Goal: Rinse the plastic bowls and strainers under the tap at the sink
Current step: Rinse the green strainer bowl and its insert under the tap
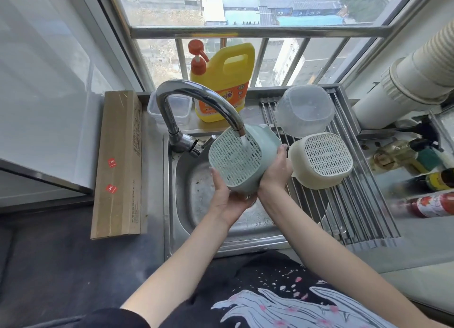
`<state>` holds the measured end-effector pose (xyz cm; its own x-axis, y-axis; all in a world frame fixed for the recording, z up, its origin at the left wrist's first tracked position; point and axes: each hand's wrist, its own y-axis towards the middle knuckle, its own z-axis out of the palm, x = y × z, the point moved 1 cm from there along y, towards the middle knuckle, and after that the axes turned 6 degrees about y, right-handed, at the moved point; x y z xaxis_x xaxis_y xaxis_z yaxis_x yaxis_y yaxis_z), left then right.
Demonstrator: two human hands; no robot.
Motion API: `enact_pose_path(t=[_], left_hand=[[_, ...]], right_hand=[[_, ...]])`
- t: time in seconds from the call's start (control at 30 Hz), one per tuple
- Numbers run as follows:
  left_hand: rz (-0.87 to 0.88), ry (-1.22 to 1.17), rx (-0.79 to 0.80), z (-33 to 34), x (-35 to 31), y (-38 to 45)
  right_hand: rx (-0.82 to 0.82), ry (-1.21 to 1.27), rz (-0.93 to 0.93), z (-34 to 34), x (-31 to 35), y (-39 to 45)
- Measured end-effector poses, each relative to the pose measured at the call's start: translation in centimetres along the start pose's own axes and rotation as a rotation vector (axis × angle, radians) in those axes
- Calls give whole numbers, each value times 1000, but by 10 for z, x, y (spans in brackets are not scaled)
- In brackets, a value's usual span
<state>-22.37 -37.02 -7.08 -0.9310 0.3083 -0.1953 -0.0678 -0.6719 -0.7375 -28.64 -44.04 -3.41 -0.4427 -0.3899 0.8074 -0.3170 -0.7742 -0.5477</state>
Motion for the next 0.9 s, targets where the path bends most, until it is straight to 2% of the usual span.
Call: enact_pose_path(t=[0.1,0.17,0.27,0.33,0.4,0.47,0.6,0.67,0.8,0.9], left_hand=[[28,-92,-56,0,-12,5],[30,-132,-152,1,-23,10],[39,-49,-259,6,-31,24],[76,19,-218,13,-37,29],[118,66,-123,17,-45,32],[147,102,-12,16,-48,28],[196,156,112,7,-38,18],[213,126,138,7,-34,12],[227,239,61,11,-18,3],[329,311,-114,19,-17,4]], right_hand=[[129,22,120,-11,-4,5],[161,-121,162,-17,-1,9],[129,-317,7,-23,5,19],[229,-363,-73,-20,10,21],[299,-449,-70,-19,16,20],[295,-477,31,-21,20,24],[141,-43,382,-23,9,31],[36,42,506,-25,-6,31],[-42,97,752,-34,-26,27],[3,112,779,-38,-36,23]])
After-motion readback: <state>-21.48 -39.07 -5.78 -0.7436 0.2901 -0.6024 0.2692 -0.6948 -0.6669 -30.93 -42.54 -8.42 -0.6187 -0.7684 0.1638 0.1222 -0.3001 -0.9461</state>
